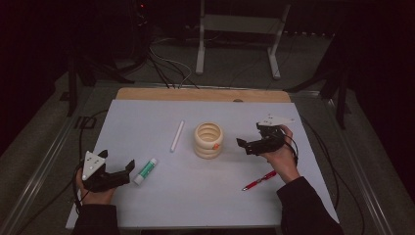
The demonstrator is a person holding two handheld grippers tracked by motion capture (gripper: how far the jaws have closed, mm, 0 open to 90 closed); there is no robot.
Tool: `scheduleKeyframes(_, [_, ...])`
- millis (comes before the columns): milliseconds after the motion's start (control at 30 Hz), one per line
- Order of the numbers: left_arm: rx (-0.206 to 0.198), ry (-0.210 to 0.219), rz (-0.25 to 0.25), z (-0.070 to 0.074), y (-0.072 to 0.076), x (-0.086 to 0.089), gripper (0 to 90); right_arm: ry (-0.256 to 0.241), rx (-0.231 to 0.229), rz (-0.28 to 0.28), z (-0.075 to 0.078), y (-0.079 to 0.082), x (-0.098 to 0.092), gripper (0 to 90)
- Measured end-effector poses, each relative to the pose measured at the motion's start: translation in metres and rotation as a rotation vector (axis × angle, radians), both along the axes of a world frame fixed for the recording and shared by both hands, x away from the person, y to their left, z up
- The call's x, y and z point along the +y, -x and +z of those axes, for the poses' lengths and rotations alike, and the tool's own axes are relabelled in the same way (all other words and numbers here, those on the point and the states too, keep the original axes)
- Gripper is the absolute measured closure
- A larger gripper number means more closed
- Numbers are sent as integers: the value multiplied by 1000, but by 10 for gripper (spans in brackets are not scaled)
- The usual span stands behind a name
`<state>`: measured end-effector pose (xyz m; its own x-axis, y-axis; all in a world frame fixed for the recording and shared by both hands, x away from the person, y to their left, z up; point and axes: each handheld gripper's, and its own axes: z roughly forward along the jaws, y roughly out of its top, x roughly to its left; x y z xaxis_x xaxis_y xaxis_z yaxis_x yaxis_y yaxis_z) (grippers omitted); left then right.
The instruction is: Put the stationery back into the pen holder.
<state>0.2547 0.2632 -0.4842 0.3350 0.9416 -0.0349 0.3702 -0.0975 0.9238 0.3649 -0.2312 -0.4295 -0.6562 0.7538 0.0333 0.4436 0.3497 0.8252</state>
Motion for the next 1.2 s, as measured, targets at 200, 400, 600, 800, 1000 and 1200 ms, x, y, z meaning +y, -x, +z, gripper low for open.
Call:
scheduleKeyframes(200, [6, -6, -6, -1, -1, -1, 0, 9, -1, -8, 0, 3, -7, 0])
scheduleKeyframes(400, [6, -5, -4, -1, 0, -1, 0, 15, 6, -17, -2, 5, -16, 0])
scheduleKeyframes(600, [7, -6, -4, -1, 0, -1, 0, 27, 20, -2, -5, 9, -23, 0])
scheduleKeyframes(800, [7, -7, -4, -1, -1, -1, 0, 60, 31, 38, -6, 17, -27, 0])
scheduleKeyframes(1000, [8, -8, -5, -1, -1, -2, 0, 105, 50, 74, -10, 26, -28, 0])
scheduleKeyframes(1200, [9, -7, -5, -1, -1, -2, 0, 119, 63, 100, -14, 32, -29, 0])
